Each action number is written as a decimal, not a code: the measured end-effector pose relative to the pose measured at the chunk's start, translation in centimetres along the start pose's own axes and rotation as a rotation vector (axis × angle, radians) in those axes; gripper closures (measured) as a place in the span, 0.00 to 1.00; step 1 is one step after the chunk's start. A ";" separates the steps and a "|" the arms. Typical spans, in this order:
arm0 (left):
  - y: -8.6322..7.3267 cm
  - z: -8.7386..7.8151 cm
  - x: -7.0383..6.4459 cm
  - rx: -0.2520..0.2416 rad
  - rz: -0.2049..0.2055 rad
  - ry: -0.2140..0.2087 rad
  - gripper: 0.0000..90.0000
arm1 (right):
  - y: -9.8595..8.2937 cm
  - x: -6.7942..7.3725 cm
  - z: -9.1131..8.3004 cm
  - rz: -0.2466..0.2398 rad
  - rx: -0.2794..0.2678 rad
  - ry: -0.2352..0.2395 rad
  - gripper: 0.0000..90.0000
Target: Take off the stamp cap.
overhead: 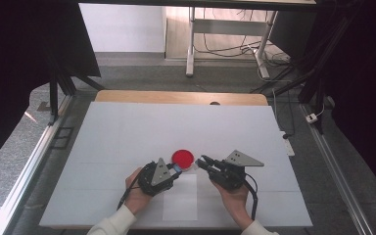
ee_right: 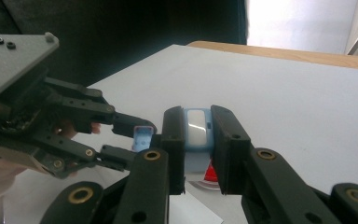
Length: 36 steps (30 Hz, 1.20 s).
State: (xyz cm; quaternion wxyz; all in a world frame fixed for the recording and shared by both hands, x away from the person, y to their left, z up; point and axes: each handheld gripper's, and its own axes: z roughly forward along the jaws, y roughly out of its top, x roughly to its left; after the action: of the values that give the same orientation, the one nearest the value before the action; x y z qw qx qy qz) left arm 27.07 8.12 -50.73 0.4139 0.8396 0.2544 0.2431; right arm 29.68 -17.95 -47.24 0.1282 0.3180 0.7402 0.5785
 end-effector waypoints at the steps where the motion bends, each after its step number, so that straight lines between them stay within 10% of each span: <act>1: -0.1 -0.2 0.1 -0.001 -0.002 0.001 0.73 | 0.0 0.0 0.0 -0.001 0.000 0.000 0.84; 36: -6.8 -9.0 2.9 0.006 -0.193 0.021 0.73 | 0.0 -0.9 -0.5 -0.039 0.006 -0.038 0.83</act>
State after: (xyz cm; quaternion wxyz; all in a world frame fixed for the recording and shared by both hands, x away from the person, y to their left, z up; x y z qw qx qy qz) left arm 22.18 18.69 -50.90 0.4304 0.8098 0.3389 0.2102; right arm 30.06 -18.91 -47.28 0.1526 0.3151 0.7453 0.5675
